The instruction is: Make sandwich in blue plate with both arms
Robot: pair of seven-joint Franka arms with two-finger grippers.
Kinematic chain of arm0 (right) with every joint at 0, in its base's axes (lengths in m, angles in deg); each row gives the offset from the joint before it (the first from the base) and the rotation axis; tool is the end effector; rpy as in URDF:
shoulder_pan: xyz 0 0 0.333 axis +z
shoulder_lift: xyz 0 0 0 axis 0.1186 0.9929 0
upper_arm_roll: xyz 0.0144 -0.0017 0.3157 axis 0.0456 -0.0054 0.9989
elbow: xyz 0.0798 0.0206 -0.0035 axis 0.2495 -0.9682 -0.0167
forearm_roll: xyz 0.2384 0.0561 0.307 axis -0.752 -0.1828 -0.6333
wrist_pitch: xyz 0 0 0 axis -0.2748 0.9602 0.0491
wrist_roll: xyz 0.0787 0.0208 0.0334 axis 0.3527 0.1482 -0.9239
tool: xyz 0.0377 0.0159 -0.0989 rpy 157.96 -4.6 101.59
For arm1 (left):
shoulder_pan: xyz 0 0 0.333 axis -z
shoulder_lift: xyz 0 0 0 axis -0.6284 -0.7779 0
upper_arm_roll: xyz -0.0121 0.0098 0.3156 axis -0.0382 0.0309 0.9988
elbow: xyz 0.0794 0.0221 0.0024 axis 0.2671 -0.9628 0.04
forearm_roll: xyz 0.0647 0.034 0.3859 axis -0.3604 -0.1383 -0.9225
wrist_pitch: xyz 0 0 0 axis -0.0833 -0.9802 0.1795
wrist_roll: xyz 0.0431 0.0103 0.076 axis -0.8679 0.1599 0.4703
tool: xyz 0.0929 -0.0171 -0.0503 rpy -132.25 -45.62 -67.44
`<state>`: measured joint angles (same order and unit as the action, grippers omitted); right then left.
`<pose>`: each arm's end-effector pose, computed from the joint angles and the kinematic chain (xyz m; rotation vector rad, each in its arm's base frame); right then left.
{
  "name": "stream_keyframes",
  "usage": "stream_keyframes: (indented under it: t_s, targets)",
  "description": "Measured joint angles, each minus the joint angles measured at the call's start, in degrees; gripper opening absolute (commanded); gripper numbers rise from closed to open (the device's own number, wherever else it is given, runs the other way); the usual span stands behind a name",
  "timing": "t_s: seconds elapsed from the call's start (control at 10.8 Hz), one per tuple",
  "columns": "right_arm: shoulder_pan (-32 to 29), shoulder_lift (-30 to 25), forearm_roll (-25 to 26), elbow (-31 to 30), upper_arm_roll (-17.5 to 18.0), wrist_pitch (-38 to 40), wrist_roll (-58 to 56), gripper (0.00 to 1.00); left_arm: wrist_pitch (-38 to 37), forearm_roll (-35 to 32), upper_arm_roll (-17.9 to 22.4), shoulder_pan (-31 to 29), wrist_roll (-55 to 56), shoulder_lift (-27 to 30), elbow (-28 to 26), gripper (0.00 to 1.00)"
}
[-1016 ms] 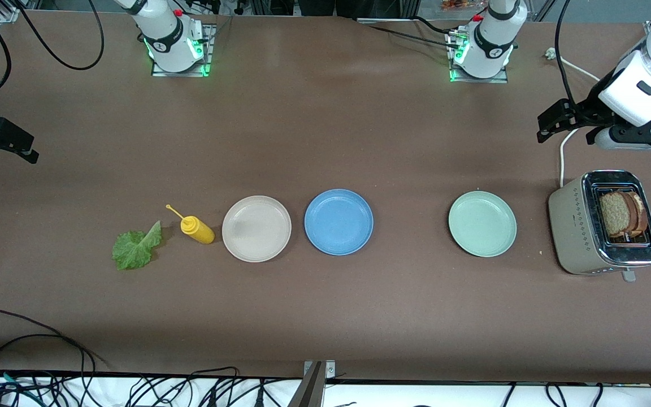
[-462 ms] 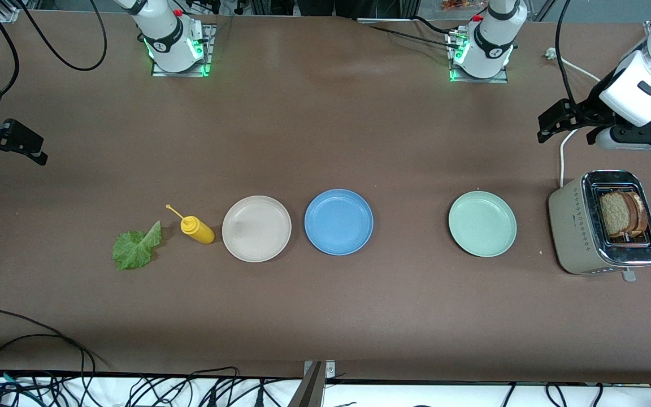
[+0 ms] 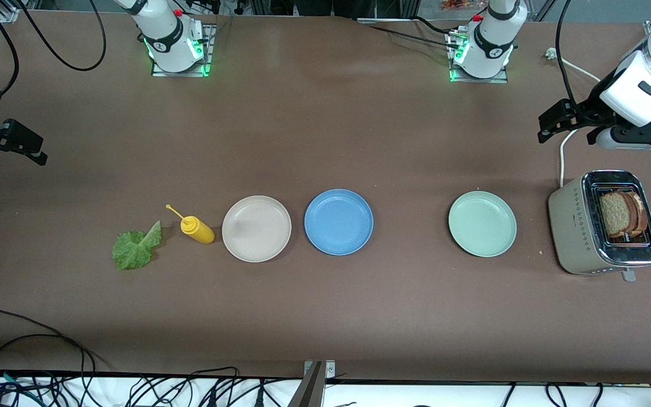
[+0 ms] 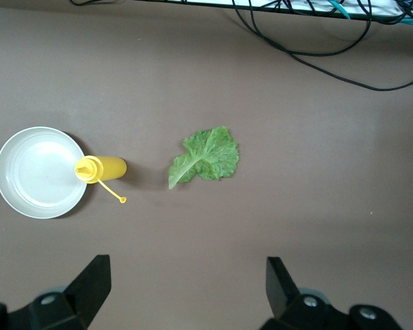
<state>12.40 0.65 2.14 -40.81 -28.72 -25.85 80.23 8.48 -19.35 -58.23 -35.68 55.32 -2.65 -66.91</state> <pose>0.5866 -0.0163 0.6145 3.1257 0.0875 0.1774 0.5488 -0.0720 0.6171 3.1015 0.0185 -0.0279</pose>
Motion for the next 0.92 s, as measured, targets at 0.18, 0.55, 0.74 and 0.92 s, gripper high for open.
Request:
stream_keyframes:
  t_s: [0.18, 0.55, 0.74, 0.92]
  targets:
    - [0.0, 0.1, 0.0, 0.0, 0.0, 0.0, 0.0, 1.00, 0.0, 0.0, 0.0, 0.0, 0.0, 0.0, 0.0, 1.00]
    - [0.0, 0.3, 0.0, 0.0, 0.0, 0.0, 0.0, 1.00, 0.0, 0.0, 0.0, 0.0, 0.0, 0.0, 0.0, 1.00]
    - [-0.1, 0.3, 0.0, 0.0, -0.1, -0.5, 0.0, 1.00, 0.0, 0.0, 0.0, 0.0, 0.0, 0.0, 0.0, 1.00]
    - [-0.1, 0.3, 0.0, 0.0, -0.2, -1.1, 0.0, 1.00, 0.0, 0.0, 0.0, 0.0, 0.0, 0.0, 0.0, 1.00]
